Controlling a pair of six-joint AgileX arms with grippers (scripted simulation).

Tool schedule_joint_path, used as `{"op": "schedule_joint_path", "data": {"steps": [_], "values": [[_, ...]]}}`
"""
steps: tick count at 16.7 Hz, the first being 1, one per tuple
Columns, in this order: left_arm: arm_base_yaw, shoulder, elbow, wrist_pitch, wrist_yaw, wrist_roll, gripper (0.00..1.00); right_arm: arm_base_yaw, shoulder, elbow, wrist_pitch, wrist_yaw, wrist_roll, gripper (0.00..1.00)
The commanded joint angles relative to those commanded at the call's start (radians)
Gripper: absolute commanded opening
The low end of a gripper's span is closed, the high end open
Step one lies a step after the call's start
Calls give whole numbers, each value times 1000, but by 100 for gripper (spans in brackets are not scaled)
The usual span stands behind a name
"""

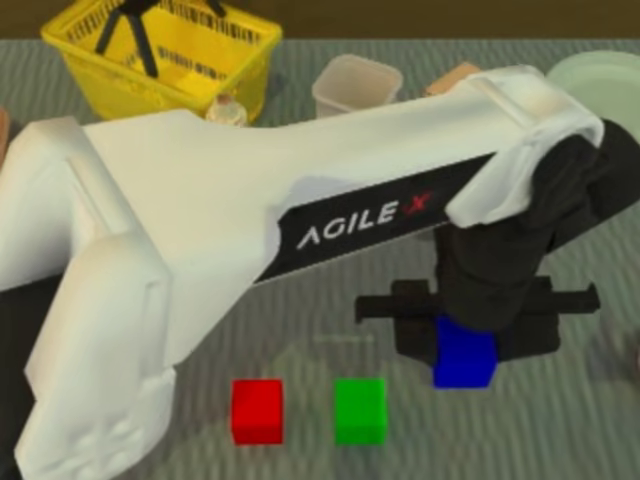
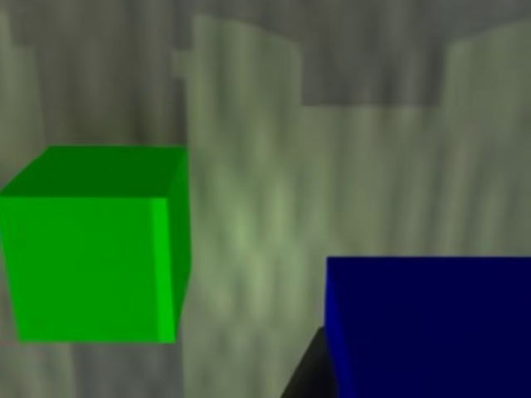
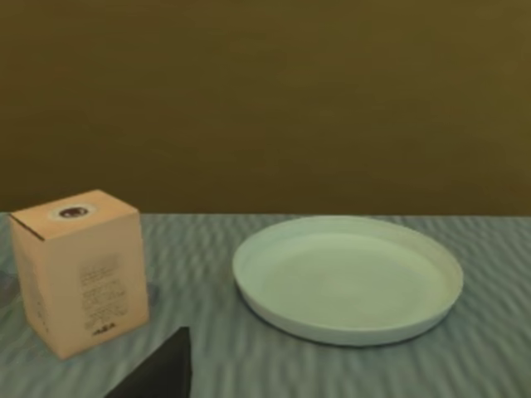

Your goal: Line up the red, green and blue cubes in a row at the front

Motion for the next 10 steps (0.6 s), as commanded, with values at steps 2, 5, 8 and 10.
{"op": "schedule_joint_path", "data": {"steps": [2, 5, 8, 10], "values": [[0, 0, 0, 0, 0, 0, 0, 0, 0, 0, 0, 0, 0, 100], [3, -1, -19, 19, 0, 4, 0, 0, 0, 0, 0, 0, 0, 100], [3, 15, -97, 115, -1, 3, 0, 0, 0, 0, 0, 0, 0, 100], [3, 29, -158, 195, 0, 2, 0, 0, 0, 0, 0, 0, 0, 100]]}}
